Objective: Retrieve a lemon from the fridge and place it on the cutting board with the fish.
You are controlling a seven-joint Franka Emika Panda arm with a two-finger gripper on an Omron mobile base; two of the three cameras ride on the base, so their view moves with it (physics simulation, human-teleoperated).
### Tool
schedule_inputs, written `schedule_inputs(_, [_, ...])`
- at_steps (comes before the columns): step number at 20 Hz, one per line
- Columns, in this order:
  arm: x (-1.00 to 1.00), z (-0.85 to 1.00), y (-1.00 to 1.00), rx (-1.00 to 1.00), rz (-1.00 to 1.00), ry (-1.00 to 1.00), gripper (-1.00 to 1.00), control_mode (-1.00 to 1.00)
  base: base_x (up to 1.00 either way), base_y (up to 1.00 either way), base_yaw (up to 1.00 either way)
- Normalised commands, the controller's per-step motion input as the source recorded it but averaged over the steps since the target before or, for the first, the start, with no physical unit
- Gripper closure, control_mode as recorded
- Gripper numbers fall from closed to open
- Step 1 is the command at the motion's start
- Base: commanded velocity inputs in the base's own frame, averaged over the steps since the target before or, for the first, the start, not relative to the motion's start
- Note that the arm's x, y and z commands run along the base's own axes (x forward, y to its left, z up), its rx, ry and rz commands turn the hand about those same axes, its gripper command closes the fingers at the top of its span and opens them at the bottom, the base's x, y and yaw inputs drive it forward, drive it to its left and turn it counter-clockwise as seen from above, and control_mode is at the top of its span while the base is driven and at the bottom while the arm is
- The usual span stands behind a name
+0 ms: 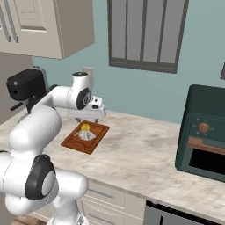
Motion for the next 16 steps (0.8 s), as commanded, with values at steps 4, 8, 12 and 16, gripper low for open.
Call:
schedule_inputs(4, [-1.00, 0.83, -0.30, 0.00, -0.17, -0.17, -1.00, -1.00, 0.00, 0.00, 0.00])
schedule_inputs(8, [-0.92, 0.82, -0.06, 0.00, -0.12, -0.19, -1.00, -1.00, 0.00, 0.00, 0.00])
schedule_inputs(12, [-0.95, 1.00, 0.00, 0.06, -0.12, -0.19, -1.00, -1.00, 0.00, 0.00, 0.00])
schedule_inputs(16, [-1.00, 0.87, 0.00, 0.03, -0.09, -0.24, -1.00, -1.00, 0.00, 0.00, 0.00])
